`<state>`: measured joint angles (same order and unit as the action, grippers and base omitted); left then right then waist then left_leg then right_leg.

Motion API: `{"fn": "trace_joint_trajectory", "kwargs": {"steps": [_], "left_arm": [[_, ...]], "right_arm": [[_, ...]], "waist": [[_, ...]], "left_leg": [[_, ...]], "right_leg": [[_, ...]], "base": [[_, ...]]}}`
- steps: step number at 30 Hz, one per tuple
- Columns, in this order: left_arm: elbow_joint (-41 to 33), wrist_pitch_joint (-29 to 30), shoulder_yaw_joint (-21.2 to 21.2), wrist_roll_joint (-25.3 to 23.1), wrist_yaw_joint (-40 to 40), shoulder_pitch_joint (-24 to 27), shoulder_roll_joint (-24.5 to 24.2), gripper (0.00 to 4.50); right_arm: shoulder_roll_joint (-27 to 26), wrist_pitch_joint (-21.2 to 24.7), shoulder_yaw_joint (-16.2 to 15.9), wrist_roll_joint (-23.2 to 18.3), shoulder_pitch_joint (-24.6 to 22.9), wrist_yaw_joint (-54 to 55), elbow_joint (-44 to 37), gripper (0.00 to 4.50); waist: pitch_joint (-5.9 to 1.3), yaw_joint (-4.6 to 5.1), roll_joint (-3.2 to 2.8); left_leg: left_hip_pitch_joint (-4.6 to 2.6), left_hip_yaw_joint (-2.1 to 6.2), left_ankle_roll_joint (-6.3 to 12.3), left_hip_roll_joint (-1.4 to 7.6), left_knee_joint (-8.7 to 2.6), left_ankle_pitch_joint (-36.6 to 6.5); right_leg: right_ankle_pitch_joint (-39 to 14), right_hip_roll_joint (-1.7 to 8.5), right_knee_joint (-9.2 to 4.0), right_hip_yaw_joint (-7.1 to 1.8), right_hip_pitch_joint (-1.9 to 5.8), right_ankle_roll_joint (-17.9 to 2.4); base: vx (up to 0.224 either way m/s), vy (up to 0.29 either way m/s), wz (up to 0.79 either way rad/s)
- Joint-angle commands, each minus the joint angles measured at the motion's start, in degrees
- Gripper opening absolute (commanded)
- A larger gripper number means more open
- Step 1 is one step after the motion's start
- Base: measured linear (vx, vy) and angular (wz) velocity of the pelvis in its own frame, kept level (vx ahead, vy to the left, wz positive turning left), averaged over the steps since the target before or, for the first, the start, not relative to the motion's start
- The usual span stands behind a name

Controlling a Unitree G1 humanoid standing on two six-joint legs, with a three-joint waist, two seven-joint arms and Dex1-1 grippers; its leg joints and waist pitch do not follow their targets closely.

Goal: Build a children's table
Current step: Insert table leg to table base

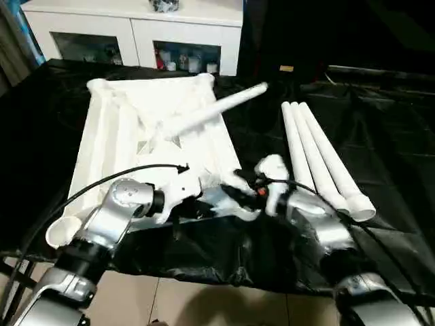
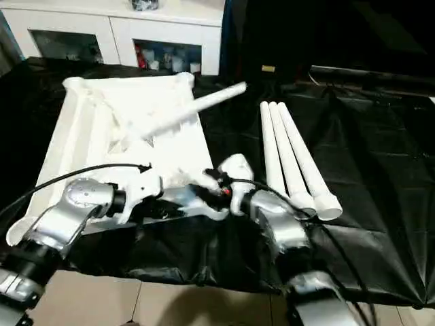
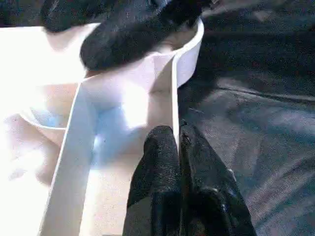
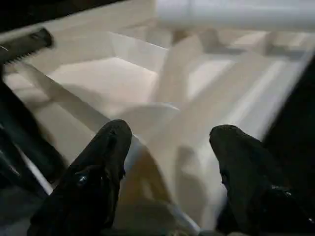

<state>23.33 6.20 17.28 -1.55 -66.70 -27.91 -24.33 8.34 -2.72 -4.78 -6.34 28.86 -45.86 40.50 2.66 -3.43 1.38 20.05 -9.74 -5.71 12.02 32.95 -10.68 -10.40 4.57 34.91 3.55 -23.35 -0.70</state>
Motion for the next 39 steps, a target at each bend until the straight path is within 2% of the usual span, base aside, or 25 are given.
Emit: {"fn": "trace_joint_trajectory", "kwargs": {"steps": [1,4,6,7,8,10,14,16,18,22,24,26,28,30,31,34,35,37,39], "left_arm": [[-1.53,-0.91,0.24,1.51,-1.49,0.92,-0.34,0.00],[-2.44,-1.40,0.32,1.85,-2.57,1.47,-0.99,0.00],[-2.89,-2.15,0.40,1.71,-2.63,1.75,-1.36,0.00],[-3.18,-2.23,0.34,1.80,-2.74,1.87,-1.50,0.00],[-3.58,-2.45,-0.06,1.63,-1.73,2.02,-1.46,0.27],[-4.04,-0.79,-1.42,3.42,-1.44,1.74,-0.66,0.44],[-5.47,0.15,-2.09,4.90,-2.23,1.87,-1.21,0.77],[-5.75,0.00,-2.21,5.06,-2.28,1.97,-1.31,1.00],[-5.80,-1.10,-2.39,4.64,-1.53,2.07,-1.50,1.06],[-5.91,-0.82,-3.14,5.68,-1.46,2.21,-1.63,1.45],[-6.40,-0.21,-3.39,6.47,-2.01,2.22,-1.77,1.51],[-7.95,1.27,-5.16,9.31,-2.24,1.83,-1.40,1.85],[-8.32,1.98,-5.84,10.36,-2.22,1.62,-1.23,1.93],[-8.35,2.70,-6.63,11.40,-1.95,1.23,-0.90,2.04],[-8.37,3.36,-7.17,12.15,-1.69,0.93,-0.66,2.25],[-7.64,4.27,-8.73,13.04,0.39,-0.27,0.33,2.32],[-4.64,3.81,-10.50,12.09,5.17,-2.97,1.61,2.40],[-3.52,3.63,-10.98,11.60,6.91,-3.91,1.97,2.70],[4.82,2.39,-12.98,9.38,15.11,-10.00,2.95,2.73]], "right_arm": [[1.15,0.97,1.06,0.19,-1.12,0.81,-1.60,2.98],[1.82,1.08,1.38,0.36,-1.74,1.09,-2.60,2.98],[2.21,1.18,1.55,0.42,-2.08,1.28,-3.27,2.98],[2.32,1.40,1.67,0.31,-2.12,1.27,-3.46,3.13],[2.61,1.95,1.69,0.06,-2.34,1.33,-4.13,3.31],[3.05,2.79,1.92,-0.65,-2.54,1.43,-4.97,3.34],[3.60,3.17,1.98,-0.83,-2.64,1.57,-5.50,3.74],[3.67,3.17,2.00,-0.76,-2.69,1.58,-5.58,3.94],[3.76,2.95,1.94,-0.32,-2.69,2.07,-5.52,4.05],[3.82,3.69,1.64,-0.47,-2.87,1.98,-5.98,4.39],[3.85,3.86,1.60,-0.63,-2.90,1.84,-6.09,4.46],[3.93,3.89,1.63,-0.74,-2.81,2.09,-6.12,4.50],[3.98,3.93,1.68,-0.81,-2.77,2.08,-6.14,4.50],[4.04,3.86,1.81,-0.84,-2.72,2.25,-6.17,4.50],[4.08,3.80,1.96,-0.85,-2.70,2.53,-6.22,4.50],[4.25,4.04,2.18,-1.16,-2.73,2.35,-6.80,4.50],[4.55,4.91,2.83,-2.09,-3.00,2.00,-8.35,4.50],[4.66,5.12,3.02,-2.32,-3.11,1.95,-8.85,4.50],[5.39,6.49,4.10,-3.72,-3.83,1.71,-11.66,4.50]], "waist": [[-3.20,-0.02,-0.40],[-3.19,0.01,-0.43],[-3.28,0.07,-0.45],[-3.28,0.09,-0.44],[-3.26,0.12,-0.40],[-3.31,0.06,-0.29],[-3.38,-0.03,-0.20],[-3.30,0.05,-0.11],[-3.25,0.07,-0.03],[-3.34,0.16,-0.08],[-3.37,0.14,-0.10],[-3.41,0.15,-0.10],[-3.36,0.10,-0.12],[-3.33,0.10,-0.10],[-3.34,0.12,-0.09],[-3.39,-0.02,-0.13],[-3.39,0.08,-0.13],[-3.44,-0.05,-0.08],[-3.51,0.02,0.08]], "left_leg": [[0.01,-0.25,1.30,1.01,-4.08,-12.93],[0.05,-0.23,1.26,1.00,-4.07,-13.09],[0.02,-0.27,1.43,0.98,-3.99,-12.36],[0.03,-0.30,1.49,0.97,-3.97,-12.21],[0.02,-0.31,1.60,0.99,-3.97,-12.24],[0.00,-0.34,1.75,0.98,-3.89,-11.45],[0.07,-0.43,2.02,0.93,-3.74,-10.48],[0.13,-0.42,2.05,0.90,-3.78,-10.96],[0.15,-0.42,1.98,0.87,-3.78,-11.29],[0.12,-0.40,1.85,0.87,-3.72,-10.76],[0.14,-0.43,1.99,0.83,-3.67,-10.07],[0.09,-0.48,2.02,0.86,-3.62,-9.99],[0.12,-0.48,2.02,0.87,-3.62,-9.90],[0.10,-0.51,2.08,0.77,-3.59,-10.14],[0.09,-0.53,1.97,0.77,-3.59,-10.17],[0.00,-0.49,1.94,0.78,-3.53,-9.92],[0.06,-0.55,2.08,0.69,-3.48,-10.02],[0.06,-0.43,2.18,0.65,-3.42,-9.84],[0.12,-0.49,2.38,0.56,-3.31,-9.42]], "right_leg": [[-11.74,2.96,-4.05,-2.54,3.02,-12.25],[-12.47,2.93,-4.14,-2.54,3.00,-11.76],[-10.89,2.82,-3.96,-2.53,2.98,-12.23],[-10.42,2.78,-3.92,-2.53,2.98,-12.32],[-10.11,2.80,-3.89,-2.52,2.99,-12.49],[-8.93,2.76,-3.72,-2.54,3.11,-12.69],[-7.08,2.75,-3.50,-2.49,3.13,-13.59],[-8.35,2.77,-3.63,-2.49,3.18,-13.21],[-10.15,2.78,-3.83,-2.50,3.14,-12.48],[-9.66,2.73,-3.70,-2.51,3.15,-12.21],[-8.39,2.68,-3.56,-2.50,3.16,-12.63],[-7.66,2.69,-3.46,-2.49,3.18,-13.10],[-7.30,2.68,-3.38,-2.47,3.18,-13.48],[-7.87,2.61,-3.46,-2.45,3.20,-13.27],[-8.04,2.59,-3.44,-2.46,3.20,-13.21],[-7.71,2.58,-3.47,-2.44,3.21,-13.16],[-7.33,2.42,-3.46,-2.45,3.28,-12.96],[-7.14,2.49,-3.44,-2.40,3.42,-12.63],[-6.99,2.38,-3.47,-2.38,3.47,-12.31]], "base": [[0.000,0.000,0.00],[0.000,0.000,0.00],[0.000,0.000,0.00],[0.000,0.000,0.00],[0.000,0.000,0.00],[0.000,0.000,0.00],[0.000,0.000,0.00],[0.000,0.000,0.00],[0.000,0.000,0.00],[0.000,0.000,0.00],[0.000,0.000,0.00],[0.000,0.000,0.00],[0.000,0.000,0.00],[0.000,0.000,0.00],[0.000,0.000,0.00],[0.000,0.000,0.00],[0.000,0.000,0.00],[0.000,0.000,0.00],[0.000,0.000,0.00]]}}
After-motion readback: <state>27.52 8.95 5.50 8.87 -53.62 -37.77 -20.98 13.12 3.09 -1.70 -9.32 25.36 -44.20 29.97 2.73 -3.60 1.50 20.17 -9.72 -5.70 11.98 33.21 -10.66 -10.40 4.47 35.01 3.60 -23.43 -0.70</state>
